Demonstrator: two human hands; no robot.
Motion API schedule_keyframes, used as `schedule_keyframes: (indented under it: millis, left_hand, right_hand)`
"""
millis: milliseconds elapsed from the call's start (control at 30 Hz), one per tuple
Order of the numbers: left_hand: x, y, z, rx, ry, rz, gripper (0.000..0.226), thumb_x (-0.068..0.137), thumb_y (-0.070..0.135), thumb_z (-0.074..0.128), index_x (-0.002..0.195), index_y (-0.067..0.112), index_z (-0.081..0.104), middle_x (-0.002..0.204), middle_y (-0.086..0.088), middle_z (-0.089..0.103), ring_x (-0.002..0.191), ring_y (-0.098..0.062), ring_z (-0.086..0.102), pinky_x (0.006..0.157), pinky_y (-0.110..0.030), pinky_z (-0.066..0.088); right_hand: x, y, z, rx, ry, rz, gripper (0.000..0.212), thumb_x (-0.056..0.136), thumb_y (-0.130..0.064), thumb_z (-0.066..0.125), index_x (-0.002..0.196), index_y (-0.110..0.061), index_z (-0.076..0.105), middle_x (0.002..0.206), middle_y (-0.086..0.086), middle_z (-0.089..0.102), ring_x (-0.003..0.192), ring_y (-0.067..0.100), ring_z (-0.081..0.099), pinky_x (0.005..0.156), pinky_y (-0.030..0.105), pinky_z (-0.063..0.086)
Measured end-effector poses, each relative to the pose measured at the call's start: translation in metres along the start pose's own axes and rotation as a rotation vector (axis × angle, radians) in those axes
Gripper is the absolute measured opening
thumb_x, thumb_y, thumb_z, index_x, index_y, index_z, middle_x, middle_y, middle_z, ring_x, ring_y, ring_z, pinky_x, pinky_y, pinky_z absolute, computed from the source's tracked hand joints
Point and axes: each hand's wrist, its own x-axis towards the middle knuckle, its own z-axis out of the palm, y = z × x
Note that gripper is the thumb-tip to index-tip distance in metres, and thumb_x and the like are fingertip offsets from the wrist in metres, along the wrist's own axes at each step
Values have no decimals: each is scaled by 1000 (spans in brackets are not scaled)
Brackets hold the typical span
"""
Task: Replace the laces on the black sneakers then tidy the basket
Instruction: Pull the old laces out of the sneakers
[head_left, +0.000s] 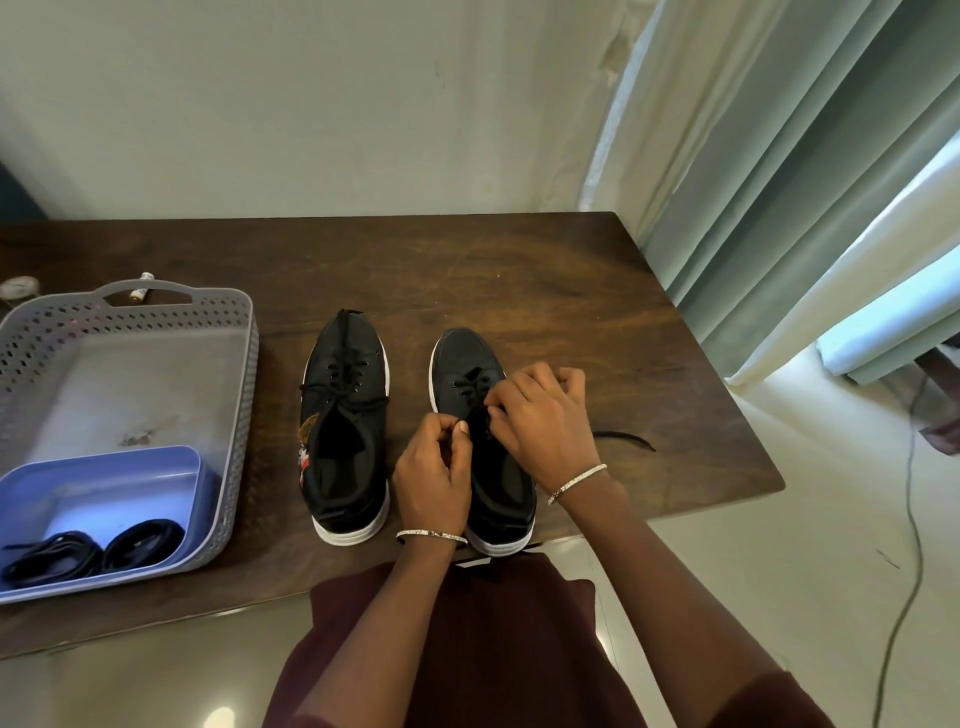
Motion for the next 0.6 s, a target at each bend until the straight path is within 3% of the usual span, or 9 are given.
schedule_keyframes:
  millis: [67,167,233,300,400,500,600]
  left_hand:
    - [0,1,0,-7,-2,-10,20,95,31,52,89,15,62,74,7,63,66,-11,59,60,-34,47]
    - [0,2,0,-4,-4,-17,13,96,24,57,89,15,62,73,9,62,66,-8,58,60,-31,46]
    - [0,1,0,0,-6,-24,9,96,21,60,90,15,62,74,9,62,67,-9,59,61,-33,48]
    - [-1,1,0,-10,-8,-22,10,96,23,58,91,16,62,76,9,63,68,-9,60,62,-36,50]
    - [0,3,-1,-27,-9,-16,12,94,29,55,96,19,62,78,11,63,68,-8,60,62,-37,51]
    - [1,8,-4,16,-35,17,15,94,25,58,108,23,62,80,12,61,70,-10,60,62,-35,50]
    - [6,15,-8,120,-96,104,23,91,17,61,114,25,63,95,10,63,80,-11,62,66,-31,50]
  right_hand:
    - [0,1,-2,209,-25,293,10,91,-27,57,92,-23,66,91,-9,63,91,14,54,82,37,32]
    - [1,12,-4,769,60,1011,10,92,-16,59,88,-13,68,84,0,65,78,15,58,69,32,46]
    - [-2,18,-3,1153,-7,1443,14,91,-13,59,79,-10,66,75,5,66,63,15,58,53,25,40]
    - [-10,21,-1,1345,-48,1667,12,92,-11,58,82,-8,64,70,4,63,57,13,56,47,22,35]
    - [-24,19,2,1031,7,1561,14,90,-16,66,102,-8,64,88,4,67,72,14,59,61,24,45]
    - [-33,-1,-11,816,131,1129,24,81,-28,77,98,-21,61,97,-1,66,84,11,62,74,25,50]
    - [-42,-29,-16,674,-1,693,22,83,-32,75,99,-22,63,99,-8,60,90,7,58,78,22,49]
